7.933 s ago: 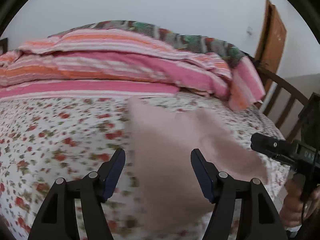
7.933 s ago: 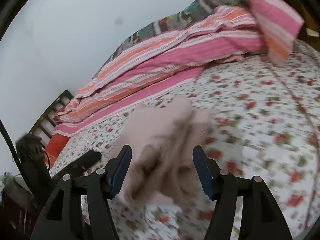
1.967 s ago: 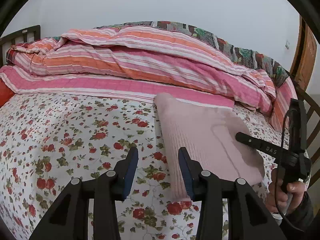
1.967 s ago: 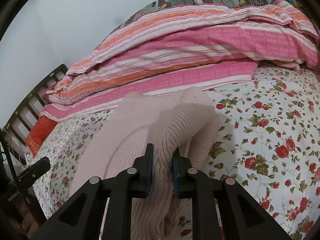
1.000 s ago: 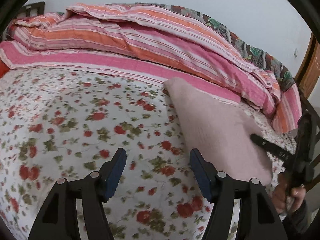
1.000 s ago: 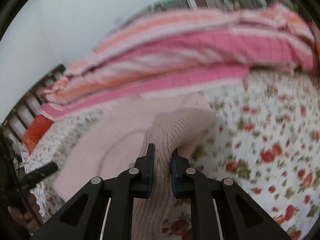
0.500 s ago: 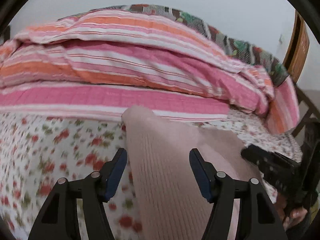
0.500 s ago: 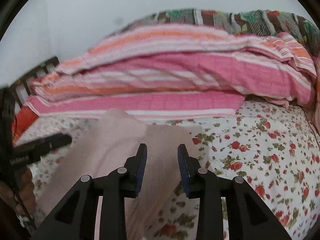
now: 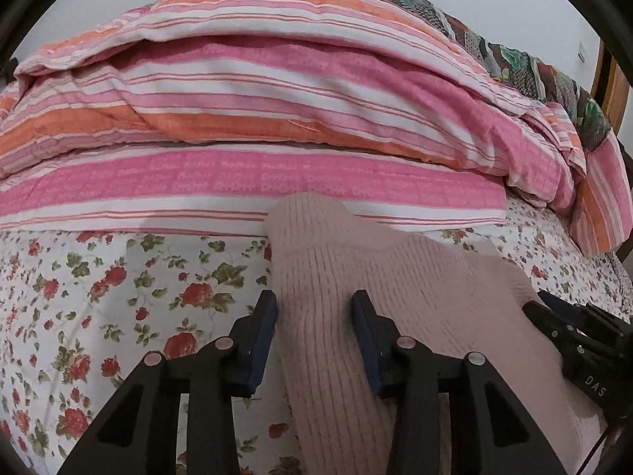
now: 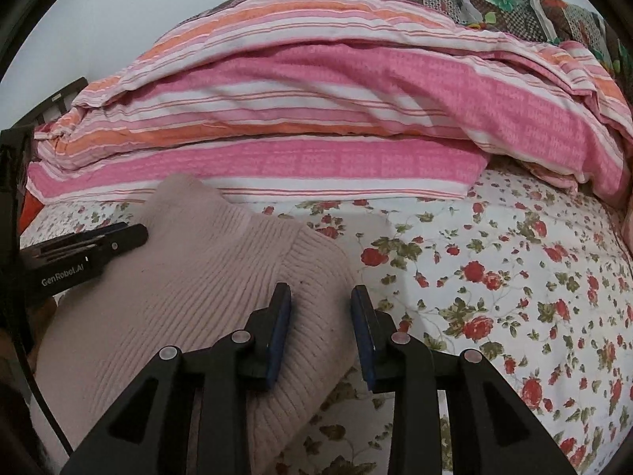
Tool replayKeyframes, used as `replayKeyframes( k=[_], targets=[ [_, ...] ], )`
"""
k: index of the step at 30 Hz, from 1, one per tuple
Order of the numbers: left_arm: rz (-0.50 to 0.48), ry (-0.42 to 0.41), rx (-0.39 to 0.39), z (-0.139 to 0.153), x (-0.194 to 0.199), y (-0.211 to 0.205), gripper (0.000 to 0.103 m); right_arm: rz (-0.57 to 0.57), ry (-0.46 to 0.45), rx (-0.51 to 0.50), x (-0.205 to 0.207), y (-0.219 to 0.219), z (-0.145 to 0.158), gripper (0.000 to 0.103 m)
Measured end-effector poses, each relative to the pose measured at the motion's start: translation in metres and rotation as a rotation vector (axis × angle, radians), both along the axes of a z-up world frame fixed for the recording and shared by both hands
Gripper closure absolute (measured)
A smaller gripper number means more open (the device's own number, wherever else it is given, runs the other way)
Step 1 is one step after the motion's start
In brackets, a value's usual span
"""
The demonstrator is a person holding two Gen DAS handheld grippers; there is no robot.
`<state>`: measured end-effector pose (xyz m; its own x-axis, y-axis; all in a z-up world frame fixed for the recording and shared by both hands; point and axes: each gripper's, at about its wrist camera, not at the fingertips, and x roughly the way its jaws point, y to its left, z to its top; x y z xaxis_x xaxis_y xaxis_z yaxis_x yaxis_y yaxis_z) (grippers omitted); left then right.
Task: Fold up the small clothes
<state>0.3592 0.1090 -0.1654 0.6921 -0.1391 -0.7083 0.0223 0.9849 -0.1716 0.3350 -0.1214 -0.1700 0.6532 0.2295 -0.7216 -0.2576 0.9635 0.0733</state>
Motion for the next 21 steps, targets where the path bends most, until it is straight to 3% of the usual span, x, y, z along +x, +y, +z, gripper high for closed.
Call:
replayKeyframes(
  k=[21],
  targets=[
    [0.003,-0.003,-0.001,-0.0037,0.0021,-0.0006,0.058,-0.015,-0.005,0.020,-0.0004,-0.0039,-0.0039,0.066]
  ],
)
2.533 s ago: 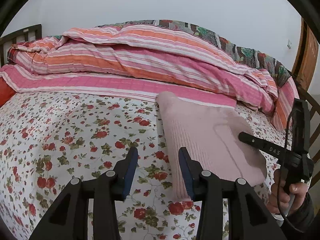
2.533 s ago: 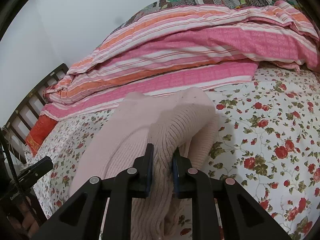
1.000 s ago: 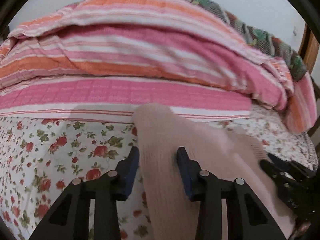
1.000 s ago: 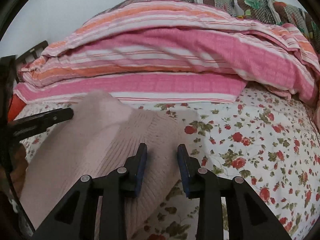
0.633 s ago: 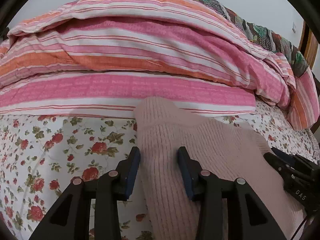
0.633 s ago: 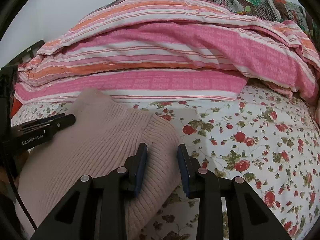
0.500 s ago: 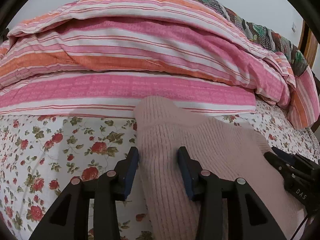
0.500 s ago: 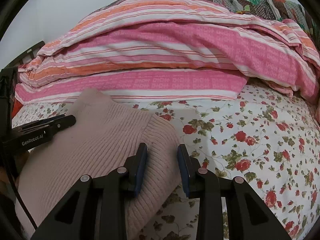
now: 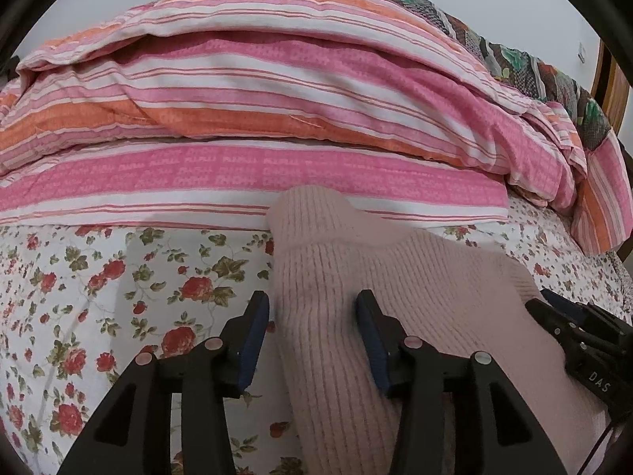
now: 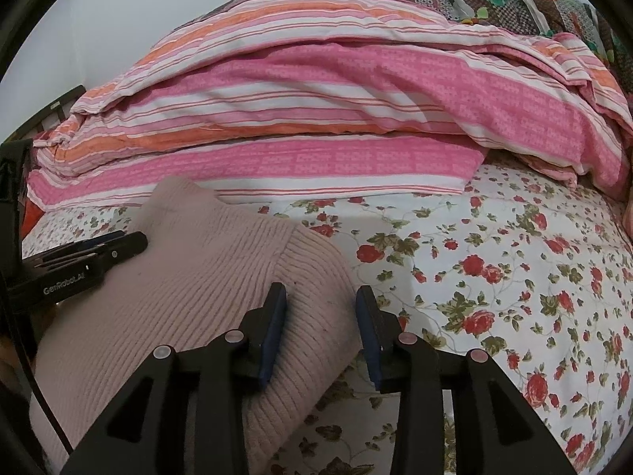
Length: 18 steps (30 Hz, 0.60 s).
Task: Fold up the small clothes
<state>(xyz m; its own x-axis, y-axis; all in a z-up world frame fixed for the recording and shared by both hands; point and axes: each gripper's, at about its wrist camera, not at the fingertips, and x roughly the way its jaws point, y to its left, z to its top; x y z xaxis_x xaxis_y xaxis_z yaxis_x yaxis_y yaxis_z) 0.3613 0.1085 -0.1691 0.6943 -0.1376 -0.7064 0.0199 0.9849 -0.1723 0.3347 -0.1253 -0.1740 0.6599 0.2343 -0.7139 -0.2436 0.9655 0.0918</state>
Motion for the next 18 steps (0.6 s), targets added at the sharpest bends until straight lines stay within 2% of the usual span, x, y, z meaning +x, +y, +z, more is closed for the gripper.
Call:
replayKeyframes(
  k=[18],
  targets=[
    [-0.005,0.006,-0.028,-0.0029,-0.0018,0.0026,0.055,-0.014,0.003,0.012,0.0029,-0.0023,-0.0034,0.062]
  ],
)
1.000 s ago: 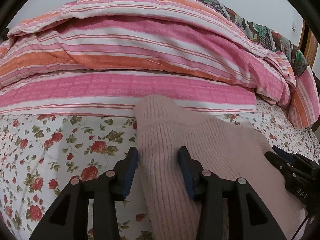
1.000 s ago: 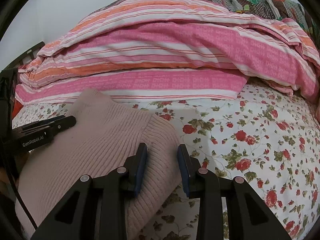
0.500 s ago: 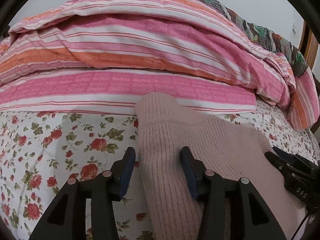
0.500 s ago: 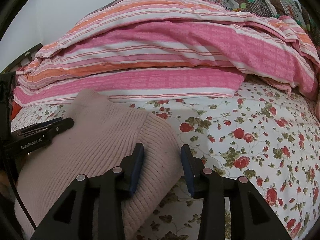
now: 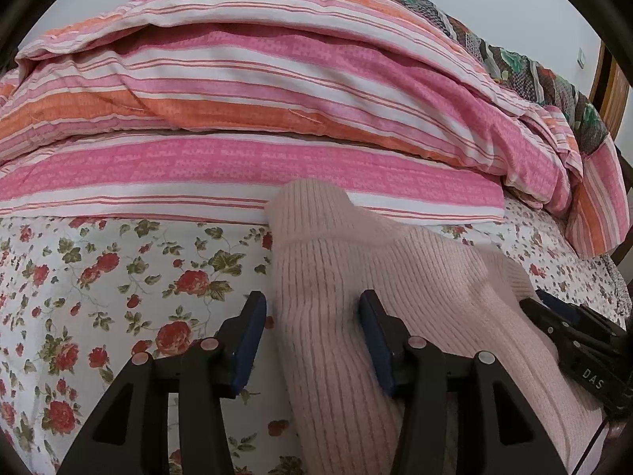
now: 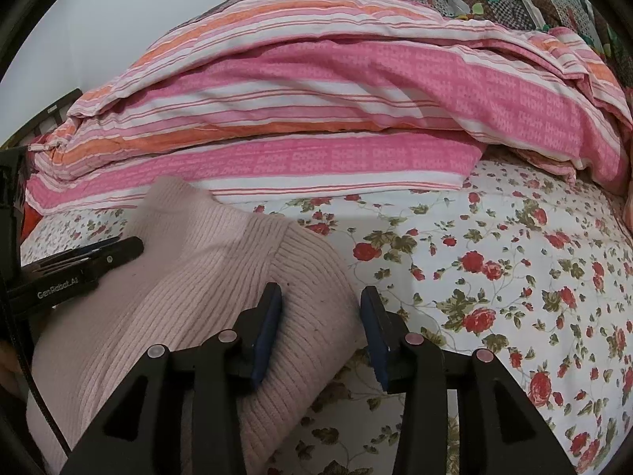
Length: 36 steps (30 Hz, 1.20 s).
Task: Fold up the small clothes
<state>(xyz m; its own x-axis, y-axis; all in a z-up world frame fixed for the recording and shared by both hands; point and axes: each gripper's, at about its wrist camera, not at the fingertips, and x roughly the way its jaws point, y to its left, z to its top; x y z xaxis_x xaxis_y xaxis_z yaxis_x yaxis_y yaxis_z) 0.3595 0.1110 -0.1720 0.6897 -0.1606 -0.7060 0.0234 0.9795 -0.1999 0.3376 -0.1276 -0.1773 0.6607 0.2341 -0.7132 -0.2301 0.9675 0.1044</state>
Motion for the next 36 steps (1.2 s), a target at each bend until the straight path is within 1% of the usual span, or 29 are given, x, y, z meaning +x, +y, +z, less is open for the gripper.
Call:
replayKeyframes(
  k=[7,9,11,14,15,17,20,22,23,24,25,26,27,28,29,30,32,33,35,36],
  targets=[
    [-0.010,-0.002,-0.003,0.002,-0.005,-0.001,0.053,-0.002,0.016,0.039,0.003,-0.004,-0.002,0.060],
    [-0.033,-0.005,0.006,0.006,-0.009,-0.005,0.053,-0.002,0.020,0.047,0.004,-0.005,-0.002,0.059],
    [-0.059,-0.004,0.021,0.012,-0.015,-0.009,0.052,-0.009,0.033,0.064,0.005,-0.008,-0.002,0.056],
    [-0.098,-0.020,0.042,0.024,-0.038,-0.013,0.051,-0.028,0.065,0.082,0.001,-0.015,0.007,0.056],
    [-0.107,-0.027,0.045,0.028,-0.049,-0.013,0.049,-0.030,0.072,0.086,-0.005,-0.016,0.013,0.056],
    [-0.122,-0.038,0.038,0.034,-0.071,-0.011,0.048,-0.010,0.066,0.124,-0.024,-0.019,0.025,0.056],
    [-0.141,-0.048,-0.017,0.038,-0.104,-0.008,0.048,0.038,0.048,0.155,-0.058,-0.017,0.037,0.055],
    [-0.142,-0.057,-0.034,0.037,-0.125,-0.010,0.048,0.076,0.059,0.175,-0.075,-0.011,0.040,0.055],
    [-0.147,-0.045,-0.046,0.033,-0.131,-0.011,0.048,0.093,0.071,0.190,-0.080,-0.008,0.038,0.055],
    [-0.157,-0.019,-0.061,0.026,-0.134,-0.016,0.048,0.110,0.082,0.201,-0.084,-0.005,0.035,0.058],
    [-0.161,0.003,-0.060,0.019,-0.135,-0.020,0.047,0.115,0.081,0.189,-0.086,0.000,0.031,0.068],
    [-0.151,0.019,-0.032,0.012,-0.137,-0.025,0.047,0.106,0.071,0.169,-0.087,0.004,0.027,0.070],
    [-0.146,0.012,0.004,0.006,-0.139,-0.030,0.047,0.099,0.062,0.151,-0.087,0.008,0.023,0.070],
    [-0.148,0.005,0.006,0.006,-0.140,-0.031,0.047,0.106,0.060,0.132,-0.086,0.012,0.018,0.071],
    [-0.148,0.005,-0.006,0.009,-0.140,-0.029,0.047,0.108,0.066,0.119,-0.084,0.013,0.015,0.070],
    [-0.148,0.002,-0.039,0.017,-0.140,-0.023,0.047,0.106,0.073,0.120,-0.085,0.012,0.015,0.070],
    [-0.139,-0.042,-0.063,0.027,-0.141,-0.018,0.047,0.099,0.082,0.128,-0.084,0.007,0.024,0.070],
    [-0.129,-0.073,-0.047,0.033,-0.138,-0.016,0.047,0.095,0.064,0.123,-0.086,0.006,0.031,0.069],
    [-0.115,-0.084,-0.012,0.040,-0.125,-0.020,0.048,0.074,0.004,0.100,-0.087,0.004,0.042,0.069],
    [-0.115,-0.085,-0.010,0.041,-0.114,-0.022,0.048,0.063,-0.011,0.089,-0.085,0.004,0.045,0.069]
  ],
)
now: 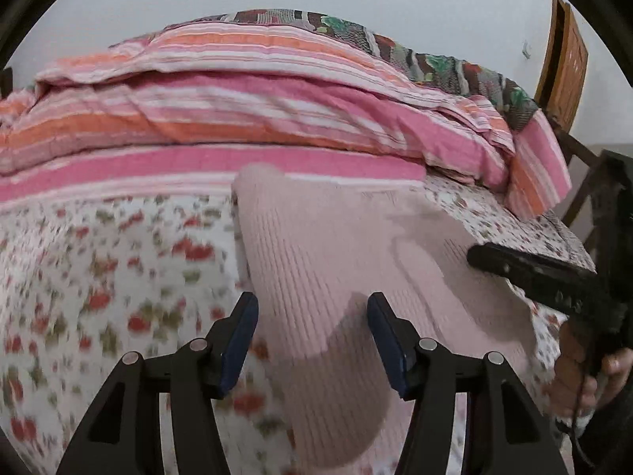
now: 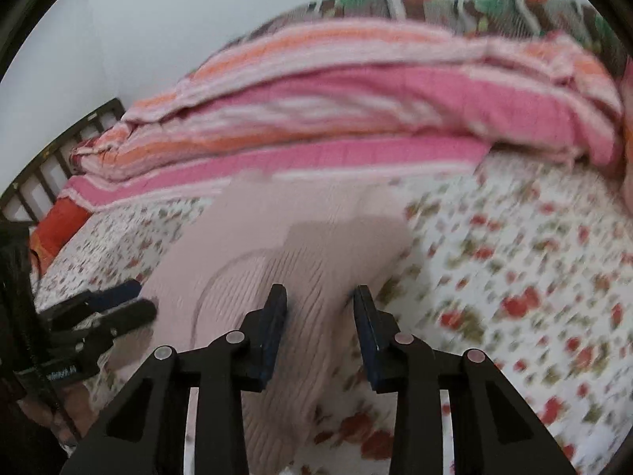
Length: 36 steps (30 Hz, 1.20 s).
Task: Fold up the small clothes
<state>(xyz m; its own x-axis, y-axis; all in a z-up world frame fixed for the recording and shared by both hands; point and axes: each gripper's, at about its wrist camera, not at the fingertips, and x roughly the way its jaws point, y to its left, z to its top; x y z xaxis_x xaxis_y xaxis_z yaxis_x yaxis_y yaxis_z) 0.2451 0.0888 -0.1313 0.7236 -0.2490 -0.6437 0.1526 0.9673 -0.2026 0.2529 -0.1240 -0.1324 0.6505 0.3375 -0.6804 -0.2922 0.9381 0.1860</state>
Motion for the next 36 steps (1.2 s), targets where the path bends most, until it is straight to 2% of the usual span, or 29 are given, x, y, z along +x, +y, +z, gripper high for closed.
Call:
replayKeyframes(
  k=[4,7,11,12,13,14,16,20,21,24,29,34,36],
  targets=[
    [0.012,0.035,0.041,-0.012,0.030,-0.008,0.049,-0.049,0.001,-0.071,0.023,0.003,-0.009,0.069],
    [0.018,0.028,0.011,-0.022,0.027,-0.004,0.048,-0.053,0.021,-0.090,0.033,0.002,-0.025,0.069],
    [0.033,0.035,-0.023,-0.021,0.023,0.000,0.046,-0.049,0.027,-0.075,0.038,0.002,-0.025,0.069],
    [0.038,0.031,-0.045,-0.021,0.022,0.002,0.046,-0.048,0.029,-0.059,0.040,0.002,-0.024,0.077],
    [0.045,0.024,-0.069,-0.020,0.019,0.004,0.046,-0.039,0.020,-0.030,0.040,0.001,-0.021,0.092],
    [0.047,0.018,-0.083,-0.019,0.017,0.006,0.046,-0.022,-0.013,-0.015,0.037,0.003,-0.018,0.092],
    [0.047,0.002,-0.092,-0.017,0.013,0.008,0.047,-0.007,-0.060,-0.050,0.033,0.006,-0.017,0.092],
    [0.050,0.005,-0.061,-0.016,0.014,0.003,0.046,-0.065,0.018,0.001,0.046,-0.008,-0.030,0.092],
    [0.054,0.017,-0.054,-0.019,0.016,0.000,0.046,-0.075,0.035,0.003,0.049,-0.008,-0.032,0.089],
    [0.053,0.024,-0.052,-0.022,0.017,0.000,0.045,-0.094,0.038,-0.084,0.047,-0.003,-0.025,0.074],
    [0.062,0.052,-0.079,-0.023,0.015,0.006,0.045,-0.114,0.029,-0.017,0.023,-0.013,-0.012,0.074],
    [0.062,0.059,-0.078,-0.015,-0.004,0.000,0.046,-0.126,0.023,-0.071,0.000,-0.010,-0.012,0.074],
    [0.066,0.071,-0.050,-0.012,-0.014,-0.005,0.047,-0.134,0.027,-0.078,-0.008,-0.014,-0.009,0.074]
  ],
)
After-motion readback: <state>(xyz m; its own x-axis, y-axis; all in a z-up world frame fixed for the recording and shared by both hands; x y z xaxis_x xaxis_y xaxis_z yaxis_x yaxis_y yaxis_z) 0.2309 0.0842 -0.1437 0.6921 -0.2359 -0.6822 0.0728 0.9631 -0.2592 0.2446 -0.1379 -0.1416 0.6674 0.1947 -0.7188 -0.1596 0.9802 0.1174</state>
